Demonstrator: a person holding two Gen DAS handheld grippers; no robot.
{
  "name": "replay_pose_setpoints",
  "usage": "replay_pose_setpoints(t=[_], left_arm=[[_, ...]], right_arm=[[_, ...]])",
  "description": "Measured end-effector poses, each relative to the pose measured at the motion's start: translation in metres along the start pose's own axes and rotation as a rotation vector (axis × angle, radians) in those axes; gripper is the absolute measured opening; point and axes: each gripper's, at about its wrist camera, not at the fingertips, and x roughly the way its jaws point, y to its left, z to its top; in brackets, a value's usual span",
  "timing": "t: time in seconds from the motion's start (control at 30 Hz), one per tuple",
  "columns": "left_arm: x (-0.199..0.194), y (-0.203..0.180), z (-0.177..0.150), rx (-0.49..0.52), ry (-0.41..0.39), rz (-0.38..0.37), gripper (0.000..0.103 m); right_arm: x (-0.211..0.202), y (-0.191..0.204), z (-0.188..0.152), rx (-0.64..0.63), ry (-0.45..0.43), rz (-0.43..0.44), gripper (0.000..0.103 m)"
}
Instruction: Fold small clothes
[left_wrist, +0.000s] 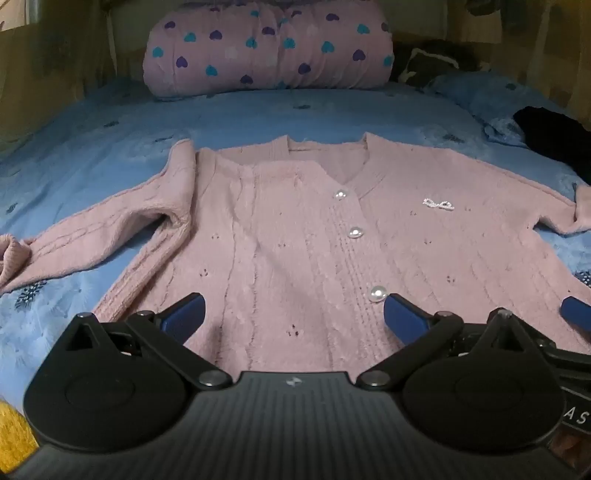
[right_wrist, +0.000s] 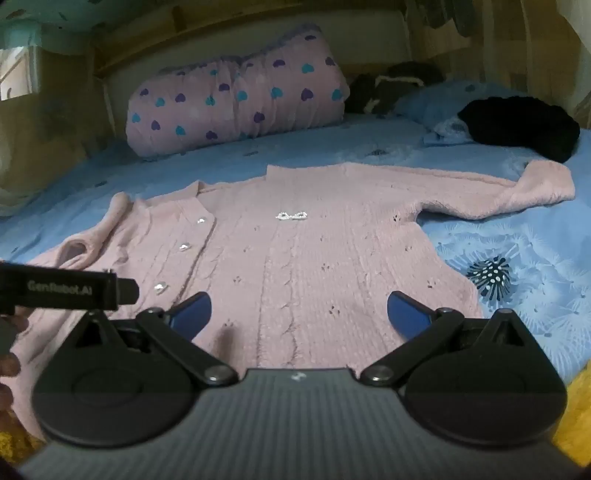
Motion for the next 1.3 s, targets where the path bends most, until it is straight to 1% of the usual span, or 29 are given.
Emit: replay_pose_setpoints(t=[0.07,0.1,0.13,0.17,0.23,0.27,0.33,0.37,0.4,0.5,1.3], left_arm=[[0.004,0.005,0.001,-0.013,0.011,-0.012,0.103],[0.001,-0.001,0.001,0.009,-0.01,-0.002,0.103],[0.004,-0.001,0.001,0.003,0.001,0.001,0.103],[0.002,-0.002,-0.005,-0.006,-0.021,0.006,0.103],[0.007,-0.002,-0.006,-0.016,0.002,0.021,0.103],[0.009,-0.001,-0.007,-0.023,0.011,0.03,0.103],[0.011,0.003,-0.014,-0.039,0.006,0.027,0.103],[0.011,0.004,-0.015,-0.038,0.002,0.027,0.103],[0.01,0.001,-0.013,-0.032,-0.002,0.031,0.103],[0.009,-0.004,-0.013,-0.019,-0.014,0.033,0.103],[0.01,-0.004,-0.013,-0.017,-0.018,0.037,0.103]], right_arm=[[0.001,-0.001,0.0,0.012,0.0,0.001,0.103],[0.003,-0.002,0.0,0.013,0.003,-0.001,0.103],[0.004,-0.001,0.002,0.007,0.001,-0.003,0.103],[0.0,0.001,0.004,-0.01,-0.015,-0.002,0.103],[0.006,-0.003,0.005,-0.002,-0.002,-0.001,0.103],[0.004,-0.003,-0.001,-0.007,-0.03,0.001,0.103],[0.002,-0.006,-0.004,-0.003,-0.037,0.008,0.103],[0.001,-0.006,-0.004,-0.003,-0.036,0.007,0.103],[0.007,-0.004,-0.01,-0.008,-0.035,0.003,0.103],[0.008,-0.005,-0.009,-0.006,-0.029,0.004,0.103],[0.009,-0.004,-0.01,-0.013,-0.031,-0.001,0.103]])
